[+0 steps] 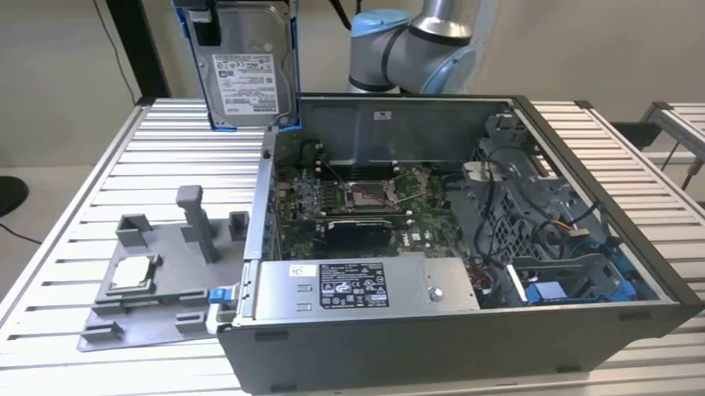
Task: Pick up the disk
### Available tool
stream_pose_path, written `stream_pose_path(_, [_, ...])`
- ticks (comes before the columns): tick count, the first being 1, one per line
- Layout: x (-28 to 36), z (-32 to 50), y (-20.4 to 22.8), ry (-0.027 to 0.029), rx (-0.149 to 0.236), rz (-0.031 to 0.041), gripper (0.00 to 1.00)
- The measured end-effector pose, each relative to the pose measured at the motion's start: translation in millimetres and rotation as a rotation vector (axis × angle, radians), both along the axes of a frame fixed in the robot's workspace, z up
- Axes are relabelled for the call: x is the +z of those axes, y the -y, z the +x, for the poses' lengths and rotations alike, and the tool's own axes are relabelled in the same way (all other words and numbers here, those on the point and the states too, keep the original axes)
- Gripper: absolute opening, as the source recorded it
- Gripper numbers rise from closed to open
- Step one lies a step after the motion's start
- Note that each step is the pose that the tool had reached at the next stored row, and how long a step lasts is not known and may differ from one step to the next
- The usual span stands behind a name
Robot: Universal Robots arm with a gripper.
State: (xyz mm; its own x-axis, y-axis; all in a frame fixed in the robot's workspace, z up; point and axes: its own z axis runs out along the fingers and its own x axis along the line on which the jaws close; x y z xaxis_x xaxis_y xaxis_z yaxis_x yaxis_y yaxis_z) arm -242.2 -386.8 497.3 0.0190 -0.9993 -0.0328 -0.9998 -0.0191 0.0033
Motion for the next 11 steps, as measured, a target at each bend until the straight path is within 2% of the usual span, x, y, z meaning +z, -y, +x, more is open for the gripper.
stream_pose_path(11, [0.0,40.3,1.7,-0.0011,0.0,-0.0001,0.0])
